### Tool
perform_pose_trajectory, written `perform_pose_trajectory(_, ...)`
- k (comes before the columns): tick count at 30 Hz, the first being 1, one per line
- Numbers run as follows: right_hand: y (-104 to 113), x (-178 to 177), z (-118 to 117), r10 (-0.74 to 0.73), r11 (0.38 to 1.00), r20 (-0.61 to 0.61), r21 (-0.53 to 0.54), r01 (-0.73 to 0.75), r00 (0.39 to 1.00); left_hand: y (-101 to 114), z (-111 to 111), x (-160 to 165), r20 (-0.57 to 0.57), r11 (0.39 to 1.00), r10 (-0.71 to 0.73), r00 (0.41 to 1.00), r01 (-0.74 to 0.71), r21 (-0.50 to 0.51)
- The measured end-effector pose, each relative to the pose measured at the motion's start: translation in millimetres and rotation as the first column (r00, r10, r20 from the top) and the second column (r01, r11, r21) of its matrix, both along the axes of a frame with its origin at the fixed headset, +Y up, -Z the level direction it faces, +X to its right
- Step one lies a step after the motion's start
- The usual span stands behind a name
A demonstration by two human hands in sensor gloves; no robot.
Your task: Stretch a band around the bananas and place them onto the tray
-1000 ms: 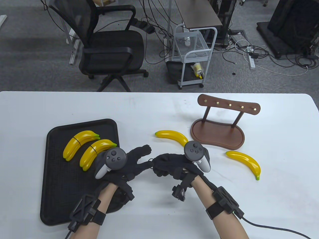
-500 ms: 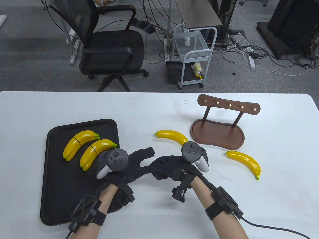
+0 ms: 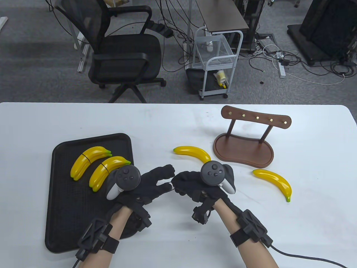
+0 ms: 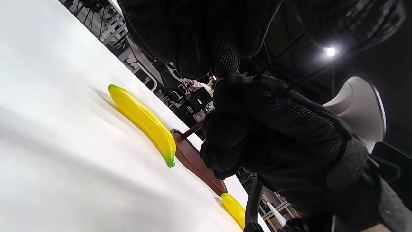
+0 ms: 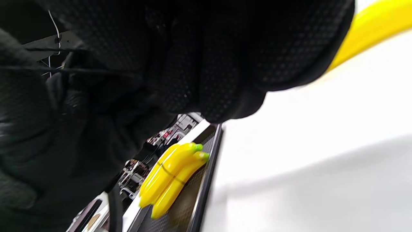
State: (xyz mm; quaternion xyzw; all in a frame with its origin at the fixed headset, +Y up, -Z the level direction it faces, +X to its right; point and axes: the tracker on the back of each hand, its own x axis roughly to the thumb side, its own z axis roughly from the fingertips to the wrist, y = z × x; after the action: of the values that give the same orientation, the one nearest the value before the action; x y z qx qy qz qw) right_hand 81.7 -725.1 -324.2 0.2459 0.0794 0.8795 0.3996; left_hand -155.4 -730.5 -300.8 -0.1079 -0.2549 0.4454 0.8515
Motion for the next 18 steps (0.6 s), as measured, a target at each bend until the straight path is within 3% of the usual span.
perform_pose_trajectory(10, 14, 7, 1, 0.001, 0.989, 0.142, 0.148, -0.022, 0.990, -5, -4, -6, 0.037, 0.987, 0.140, 0.990, -0.136, -0.090)
perform_pose_trajectory(18, 14, 9, 1, -0.055, 0.989, 0.173, 0.148, 0.029, 0.983, -4, -4, -3, 0.094, 0.981, 0.169, 0.981, -0.158, -0.112)
